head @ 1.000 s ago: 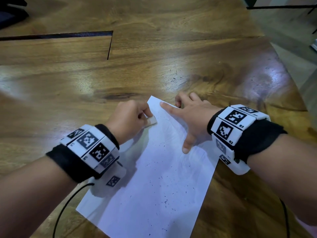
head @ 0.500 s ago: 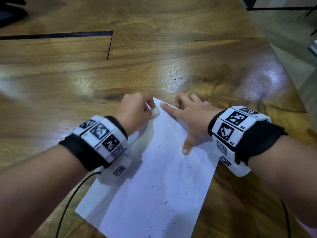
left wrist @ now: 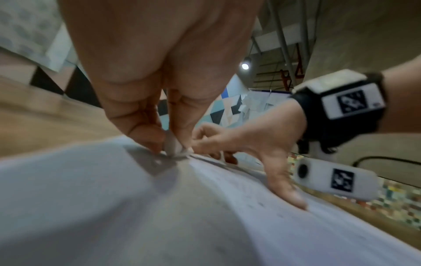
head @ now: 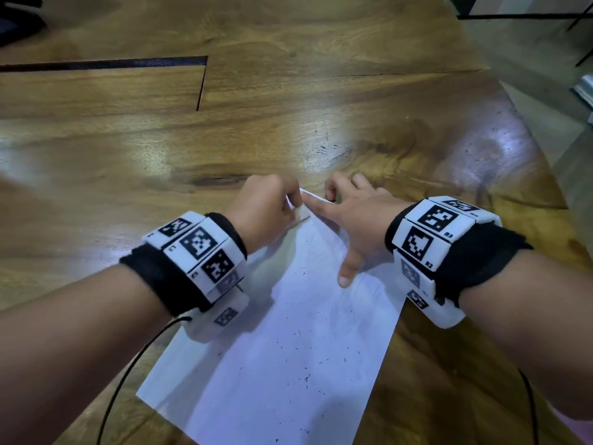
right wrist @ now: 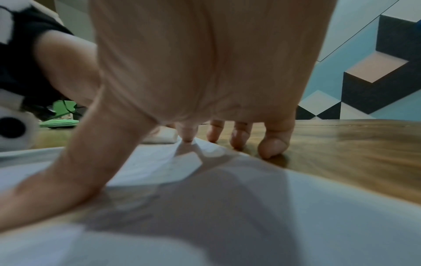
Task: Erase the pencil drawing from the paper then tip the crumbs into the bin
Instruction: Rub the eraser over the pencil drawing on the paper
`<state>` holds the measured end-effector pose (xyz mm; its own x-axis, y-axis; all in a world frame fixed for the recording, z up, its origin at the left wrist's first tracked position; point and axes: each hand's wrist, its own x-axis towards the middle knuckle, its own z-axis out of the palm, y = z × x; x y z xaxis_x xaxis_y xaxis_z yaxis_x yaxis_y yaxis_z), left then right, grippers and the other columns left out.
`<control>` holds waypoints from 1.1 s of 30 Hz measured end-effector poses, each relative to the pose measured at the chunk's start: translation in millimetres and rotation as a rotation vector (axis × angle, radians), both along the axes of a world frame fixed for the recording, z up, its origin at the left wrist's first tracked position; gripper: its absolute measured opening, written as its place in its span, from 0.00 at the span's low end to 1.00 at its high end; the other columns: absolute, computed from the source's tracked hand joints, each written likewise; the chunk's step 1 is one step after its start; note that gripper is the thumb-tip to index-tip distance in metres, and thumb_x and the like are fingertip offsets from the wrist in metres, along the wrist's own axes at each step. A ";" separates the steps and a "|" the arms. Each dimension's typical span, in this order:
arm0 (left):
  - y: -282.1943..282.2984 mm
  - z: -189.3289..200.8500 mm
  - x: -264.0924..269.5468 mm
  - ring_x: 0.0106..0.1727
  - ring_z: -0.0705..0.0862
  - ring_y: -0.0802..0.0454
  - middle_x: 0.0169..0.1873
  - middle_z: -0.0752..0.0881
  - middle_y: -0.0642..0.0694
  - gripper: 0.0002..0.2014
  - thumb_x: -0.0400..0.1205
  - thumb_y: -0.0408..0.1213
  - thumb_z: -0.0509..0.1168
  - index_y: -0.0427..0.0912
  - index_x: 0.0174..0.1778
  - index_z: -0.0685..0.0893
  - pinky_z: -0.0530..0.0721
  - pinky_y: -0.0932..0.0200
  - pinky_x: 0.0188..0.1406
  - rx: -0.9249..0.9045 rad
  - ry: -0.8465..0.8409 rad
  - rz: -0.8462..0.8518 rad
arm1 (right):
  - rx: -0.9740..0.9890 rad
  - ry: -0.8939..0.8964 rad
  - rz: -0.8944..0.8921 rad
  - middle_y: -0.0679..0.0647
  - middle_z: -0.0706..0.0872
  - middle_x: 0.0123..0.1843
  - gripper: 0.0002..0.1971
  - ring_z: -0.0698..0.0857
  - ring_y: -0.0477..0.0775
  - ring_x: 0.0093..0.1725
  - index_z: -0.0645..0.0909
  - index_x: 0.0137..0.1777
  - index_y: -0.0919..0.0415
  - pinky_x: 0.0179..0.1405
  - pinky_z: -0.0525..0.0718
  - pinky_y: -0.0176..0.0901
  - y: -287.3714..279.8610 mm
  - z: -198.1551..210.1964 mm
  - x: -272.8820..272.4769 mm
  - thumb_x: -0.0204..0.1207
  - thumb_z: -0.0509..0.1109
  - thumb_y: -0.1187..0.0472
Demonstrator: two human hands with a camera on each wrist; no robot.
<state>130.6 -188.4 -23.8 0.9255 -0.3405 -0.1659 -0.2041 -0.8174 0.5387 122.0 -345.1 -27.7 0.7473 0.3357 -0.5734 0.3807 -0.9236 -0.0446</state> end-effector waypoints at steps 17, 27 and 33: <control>-1.6 4.7 -1.5 0.36 0.82 0.48 0.31 0.85 0.46 0.06 0.70 0.29 0.68 0.41 0.40 0.87 0.74 0.63 0.35 0.068 0.024 -0.112 | 0.061 -0.073 0.001 0.44 0.57 0.67 0.53 0.58 0.48 0.62 0.48 0.81 0.36 0.63 0.69 0.48 -25.0 4.0 -11.2 0.59 0.77 0.36; -1.7 1.0 -18.2 0.30 0.78 0.50 0.25 0.82 0.51 0.14 0.73 0.32 0.68 0.52 0.25 0.74 0.73 0.59 0.32 0.103 0.165 -0.323 | 0.025 -0.072 0.033 0.46 0.57 0.68 0.54 0.59 0.53 0.64 0.46 0.81 0.38 0.62 0.69 0.49 -25.1 1.9 -9.5 0.61 0.76 0.35; -19.6 -0.2 11.4 0.38 0.76 0.48 0.34 0.80 0.47 0.05 0.74 0.28 0.65 0.38 0.44 0.83 0.68 0.62 0.36 0.094 -0.083 -0.149 | 0.020 -0.080 0.039 0.46 0.56 0.68 0.53 0.60 0.53 0.64 0.45 0.81 0.38 0.59 0.68 0.47 -25.6 2.8 -10.1 0.61 0.75 0.34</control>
<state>142.0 -208.0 -24.1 0.8780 -0.4609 -0.1290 -0.3668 -0.8210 0.4375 111.9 -370.8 -24.9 0.7765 0.3759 -0.5058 0.4192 -0.9074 -0.0307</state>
